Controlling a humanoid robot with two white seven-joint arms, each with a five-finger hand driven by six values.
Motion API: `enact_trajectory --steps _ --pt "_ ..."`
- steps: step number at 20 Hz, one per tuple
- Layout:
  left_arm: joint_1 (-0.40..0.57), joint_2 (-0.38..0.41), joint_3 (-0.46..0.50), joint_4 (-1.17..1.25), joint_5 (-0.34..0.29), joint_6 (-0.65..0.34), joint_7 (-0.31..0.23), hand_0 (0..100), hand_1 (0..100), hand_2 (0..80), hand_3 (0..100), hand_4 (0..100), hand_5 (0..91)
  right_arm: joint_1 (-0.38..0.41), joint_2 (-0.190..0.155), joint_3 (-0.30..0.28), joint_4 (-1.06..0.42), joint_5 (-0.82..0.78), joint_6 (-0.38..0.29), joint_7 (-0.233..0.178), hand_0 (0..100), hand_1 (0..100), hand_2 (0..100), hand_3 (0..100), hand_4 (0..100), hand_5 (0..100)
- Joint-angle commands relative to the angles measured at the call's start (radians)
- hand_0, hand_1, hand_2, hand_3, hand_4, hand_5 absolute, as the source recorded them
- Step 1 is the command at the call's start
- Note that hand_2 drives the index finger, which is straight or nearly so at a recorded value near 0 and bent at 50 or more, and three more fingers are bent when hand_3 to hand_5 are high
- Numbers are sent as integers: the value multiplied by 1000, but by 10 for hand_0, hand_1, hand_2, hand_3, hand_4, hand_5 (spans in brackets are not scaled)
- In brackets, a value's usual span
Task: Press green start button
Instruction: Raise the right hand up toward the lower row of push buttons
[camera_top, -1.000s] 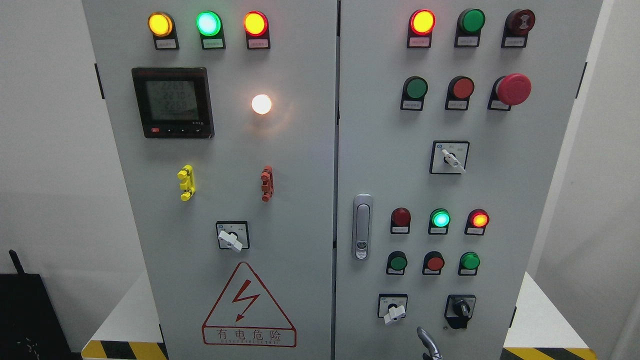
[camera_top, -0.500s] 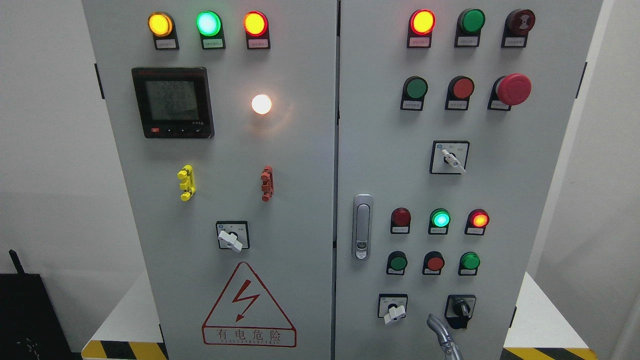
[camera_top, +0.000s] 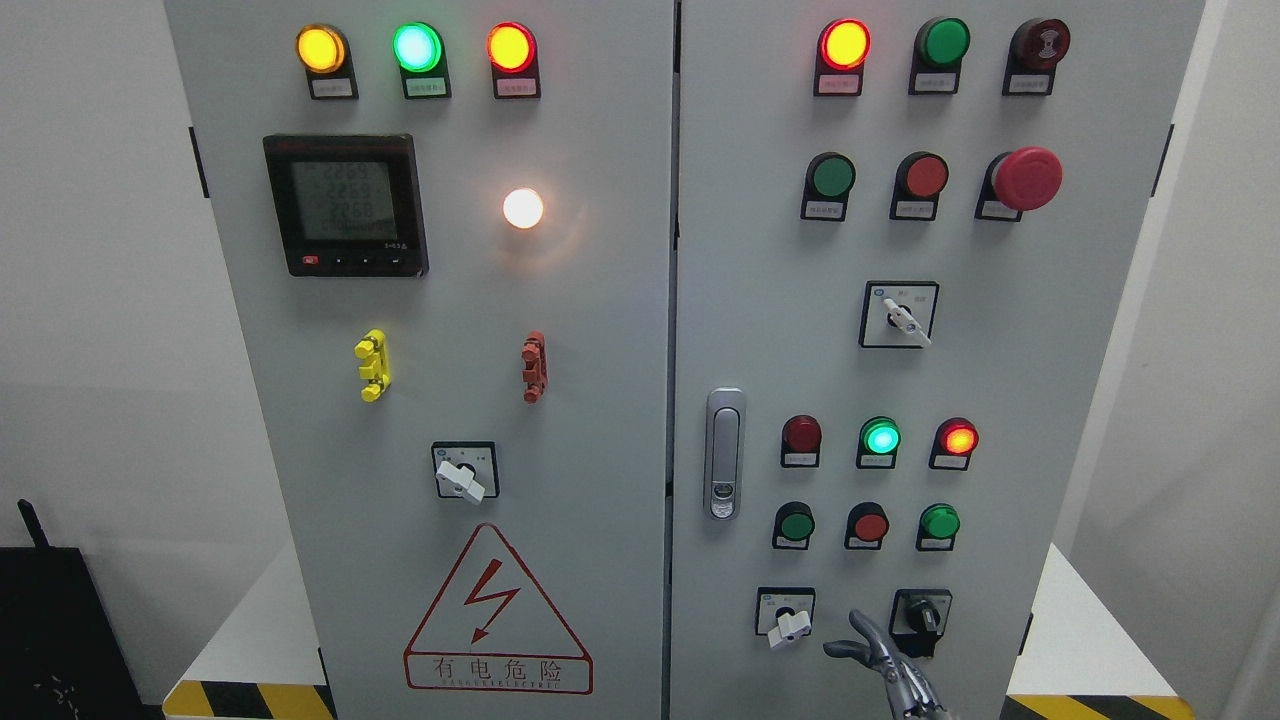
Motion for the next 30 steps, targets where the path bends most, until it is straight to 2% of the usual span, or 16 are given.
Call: enact_trajectory --steps 1,2,5,10,18,30 --pt "0 0 0 0 0 -1 0 120 556 0 0 0 0 -29 2 -77 -6 119 -1 -2 250 288 0 535 520 434" --pt "1 0 0 0 0 -1 0 120 556 0 0 0 0 -32 2 -78 -8 128 1 -2 258 302 0 562 544 488" --pt "0 0 0 0 0 -1 0 120 556 0 0 0 0 -46 2 -78 -6 170 1 -4 354 317 0 591 576 561" --pt "0 0 0 0 0 -1 0 120 556 0 0 0 0 -84 2 -93 0 228 2 -5 451 320 0 613 616 628" --pt "0 0 0 0 0 -1 0 120 556 0 0 0 0 -112 2 -92 8 261 6 -12 525 318 0 637 635 651" --pt "0 0 0 0 0 -1 0 120 556 0 0 0 0 -149 4 -64 74 311 9 -12 546 314 0 656 661 679"
